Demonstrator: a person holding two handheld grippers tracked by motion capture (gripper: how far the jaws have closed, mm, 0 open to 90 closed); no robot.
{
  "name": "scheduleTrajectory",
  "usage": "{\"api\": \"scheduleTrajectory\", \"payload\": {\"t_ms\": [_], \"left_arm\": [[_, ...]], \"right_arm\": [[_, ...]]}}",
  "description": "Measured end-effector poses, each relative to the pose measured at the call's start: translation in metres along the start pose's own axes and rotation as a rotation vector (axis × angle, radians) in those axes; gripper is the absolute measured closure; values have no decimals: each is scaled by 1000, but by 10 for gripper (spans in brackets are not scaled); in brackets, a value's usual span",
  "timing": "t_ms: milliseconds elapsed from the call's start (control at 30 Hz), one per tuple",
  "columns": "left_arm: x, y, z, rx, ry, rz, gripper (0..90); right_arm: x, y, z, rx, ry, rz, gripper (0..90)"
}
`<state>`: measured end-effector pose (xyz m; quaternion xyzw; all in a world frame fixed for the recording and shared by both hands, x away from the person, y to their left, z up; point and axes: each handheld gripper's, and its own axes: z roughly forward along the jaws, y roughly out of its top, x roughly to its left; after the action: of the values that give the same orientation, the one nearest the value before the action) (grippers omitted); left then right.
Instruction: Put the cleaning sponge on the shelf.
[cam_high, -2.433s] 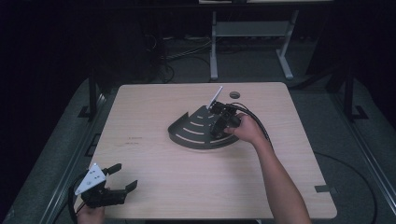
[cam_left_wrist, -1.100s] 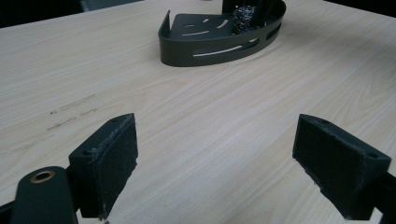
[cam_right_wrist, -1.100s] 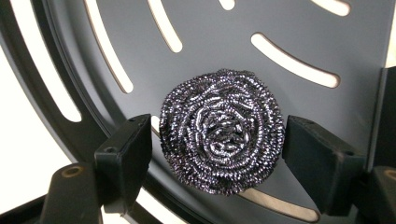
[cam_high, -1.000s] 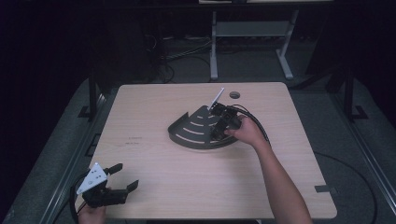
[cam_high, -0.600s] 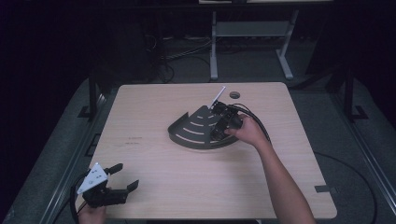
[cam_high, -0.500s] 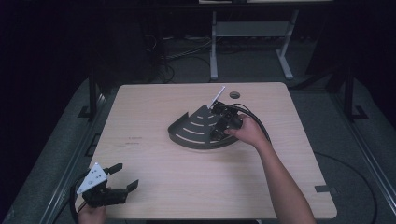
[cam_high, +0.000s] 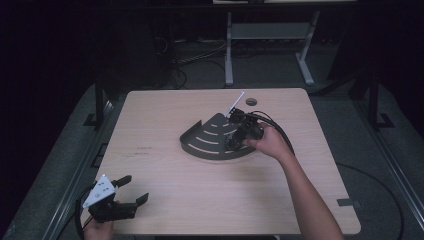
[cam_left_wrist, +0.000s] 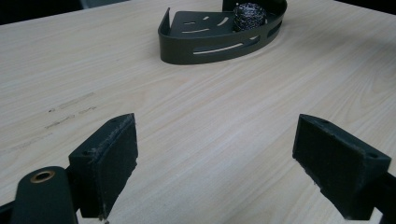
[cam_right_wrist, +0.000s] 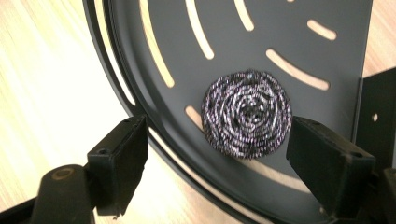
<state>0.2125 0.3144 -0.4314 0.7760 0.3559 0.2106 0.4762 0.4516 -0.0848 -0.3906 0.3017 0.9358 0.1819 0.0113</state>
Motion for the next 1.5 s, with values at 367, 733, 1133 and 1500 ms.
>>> {"api": "scheduleTrajectory", "payload": {"t_ms": [367, 733, 1133, 1500], "left_arm": [[1, 0, 0, 0, 3, 1, 133], [0, 0, 0, 2, 5, 3, 133], [-1, 0, 0, 2, 3, 4, 133], [-1, 0, 0, 4, 2, 5, 133]], "right_arm": [[3, -12, -9, -23, 10, -5, 205], [9, -22, -13, -23, 11, -15, 206], [16, -36, -12, -18, 17, -19, 200], [24, -50, -14, -20, 22, -24, 196]]}}
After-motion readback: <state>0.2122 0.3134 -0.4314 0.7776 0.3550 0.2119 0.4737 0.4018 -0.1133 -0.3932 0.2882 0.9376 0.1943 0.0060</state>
